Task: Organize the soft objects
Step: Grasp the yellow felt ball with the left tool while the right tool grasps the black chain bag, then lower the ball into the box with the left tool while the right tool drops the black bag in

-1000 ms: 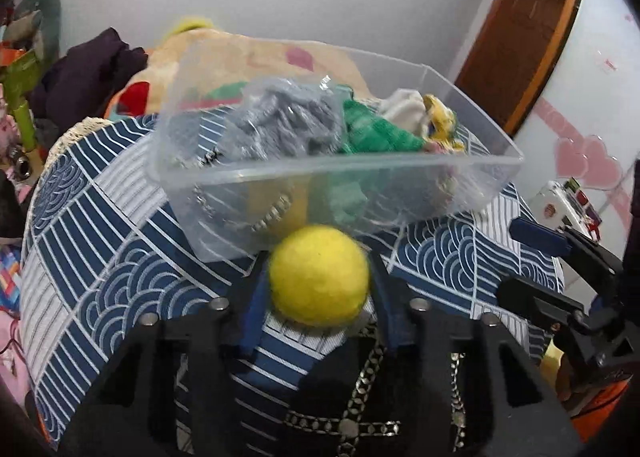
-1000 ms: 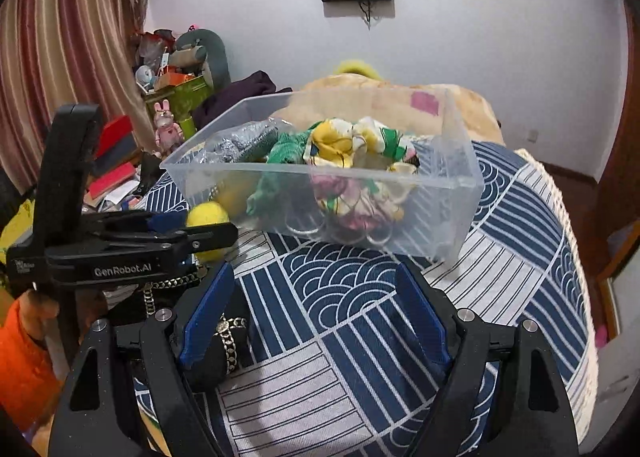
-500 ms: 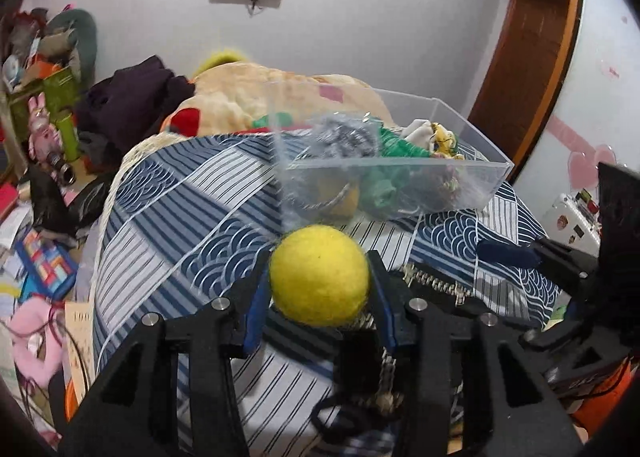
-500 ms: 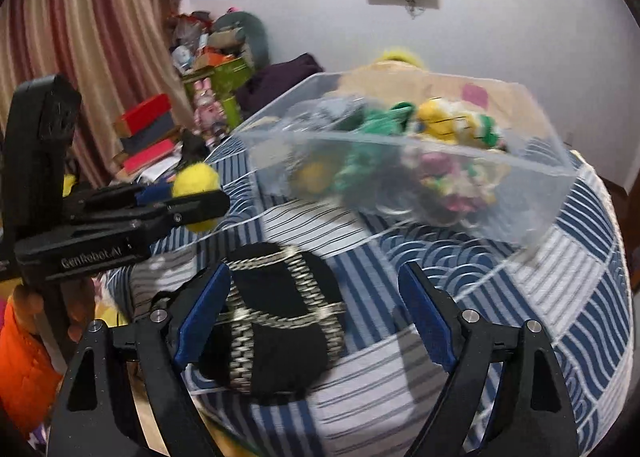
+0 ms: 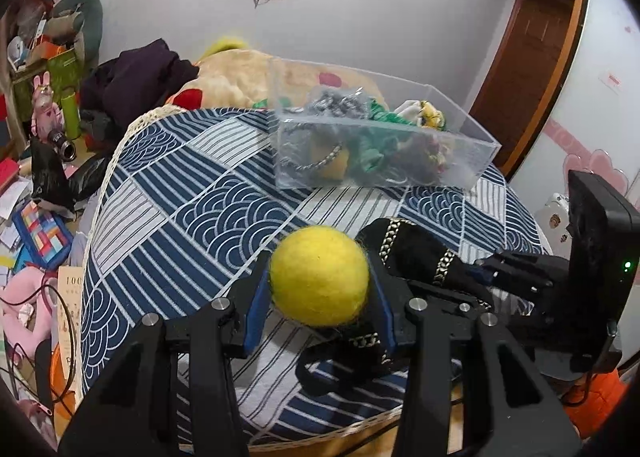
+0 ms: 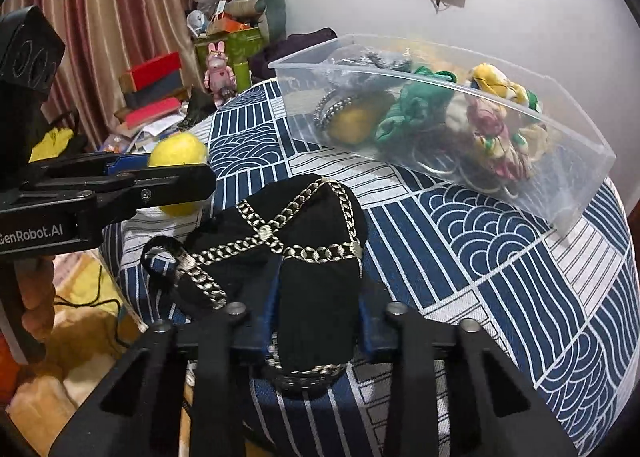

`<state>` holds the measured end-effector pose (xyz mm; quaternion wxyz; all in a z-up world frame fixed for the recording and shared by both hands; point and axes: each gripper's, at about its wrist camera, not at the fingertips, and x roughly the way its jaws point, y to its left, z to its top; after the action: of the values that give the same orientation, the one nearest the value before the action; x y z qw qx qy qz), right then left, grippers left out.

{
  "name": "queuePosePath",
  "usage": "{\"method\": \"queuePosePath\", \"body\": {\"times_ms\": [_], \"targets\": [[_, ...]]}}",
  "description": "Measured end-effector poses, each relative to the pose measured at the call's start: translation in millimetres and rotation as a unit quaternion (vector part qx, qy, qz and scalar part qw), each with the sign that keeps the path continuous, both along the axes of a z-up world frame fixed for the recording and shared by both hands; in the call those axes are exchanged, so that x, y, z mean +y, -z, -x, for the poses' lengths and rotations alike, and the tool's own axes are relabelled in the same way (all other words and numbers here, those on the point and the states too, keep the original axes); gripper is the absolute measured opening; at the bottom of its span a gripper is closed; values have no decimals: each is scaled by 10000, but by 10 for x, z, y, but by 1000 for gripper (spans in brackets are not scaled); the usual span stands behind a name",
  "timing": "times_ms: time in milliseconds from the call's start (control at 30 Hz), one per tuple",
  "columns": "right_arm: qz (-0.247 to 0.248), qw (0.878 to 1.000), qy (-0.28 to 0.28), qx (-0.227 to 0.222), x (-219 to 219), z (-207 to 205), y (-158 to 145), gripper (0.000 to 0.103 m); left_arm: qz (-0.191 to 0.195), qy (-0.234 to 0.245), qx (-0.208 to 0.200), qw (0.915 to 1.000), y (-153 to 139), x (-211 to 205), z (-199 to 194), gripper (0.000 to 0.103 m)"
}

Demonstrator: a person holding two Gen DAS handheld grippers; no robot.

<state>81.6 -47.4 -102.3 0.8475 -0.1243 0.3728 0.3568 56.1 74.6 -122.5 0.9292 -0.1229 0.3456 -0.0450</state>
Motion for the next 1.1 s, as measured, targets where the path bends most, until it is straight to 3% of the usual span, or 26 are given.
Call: {"method": "queuePosePath", "body": {"times_ms": [267, 633, 867, 1100], "targets": [[-520, 9973, 389, -354, -338, -45, -368, 23, -117, 96, -317, 9994, -241, -92, -116, 45], [-1084, 9812, 1208, -1045, -753, -414, -928, 23, -174, 144, -930, 9954, -678, -126, -494, 45], [-1258, 9744, 1415, -1213, -658, -691, -1063, 23, -256, 214, -1041, 9940, -776, -136, -835, 45], [-999, 9820, 1291, -950, -441, -941, -886, 23, -273, 226, -722, 9968, -613, -102, -1259, 45]]}}
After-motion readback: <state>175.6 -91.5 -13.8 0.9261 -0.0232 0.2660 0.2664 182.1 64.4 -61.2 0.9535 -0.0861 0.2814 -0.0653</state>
